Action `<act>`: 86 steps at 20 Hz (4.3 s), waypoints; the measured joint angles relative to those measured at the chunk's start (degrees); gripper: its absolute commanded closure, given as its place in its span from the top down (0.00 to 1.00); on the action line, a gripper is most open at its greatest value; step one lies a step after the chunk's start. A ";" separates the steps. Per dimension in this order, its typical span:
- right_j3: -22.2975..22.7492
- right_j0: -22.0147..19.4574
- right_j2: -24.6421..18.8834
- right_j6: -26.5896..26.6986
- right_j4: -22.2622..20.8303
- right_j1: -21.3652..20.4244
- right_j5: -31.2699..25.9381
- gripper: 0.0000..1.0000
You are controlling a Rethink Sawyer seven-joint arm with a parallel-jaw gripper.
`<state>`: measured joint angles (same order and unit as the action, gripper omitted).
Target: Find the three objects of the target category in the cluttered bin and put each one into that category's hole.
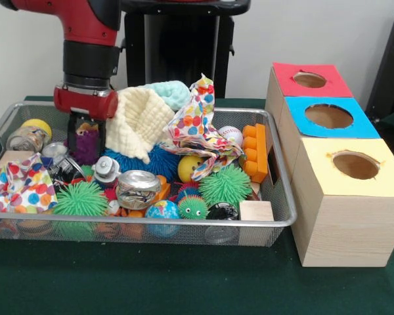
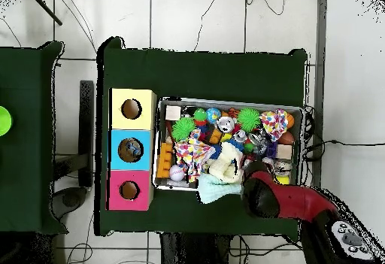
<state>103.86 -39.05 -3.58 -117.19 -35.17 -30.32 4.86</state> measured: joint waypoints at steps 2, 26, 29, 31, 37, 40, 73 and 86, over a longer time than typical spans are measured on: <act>-0.01 0.39 0.58 0.00 0.01 0.32 0.01 1.00; -7.62 24.31 25.19 0.00 4.50 7.09 -2.50 1.00; -8.07 24.51 26.35 0.00 5.38 8.49 -2.32 1.00; -8.43 24.41 26.76 0.00 5.78 9.35 -2.11 1.00; -10.35 24.04 27.99 -0.01 7.72 13.16 1.08 1.00; -10.73 24.01 28.19 -0.01 8.75 14.40 3.23 1.00; -14.35 30.11 35.71 -0.01 23.40 22.11 1.34 1.00; -17.93 30.08 35.01 -0.01 23.39 22.11 -6.90 0.00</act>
<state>85.93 -8.97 31.43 -117.20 -11.78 -8.21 -2.04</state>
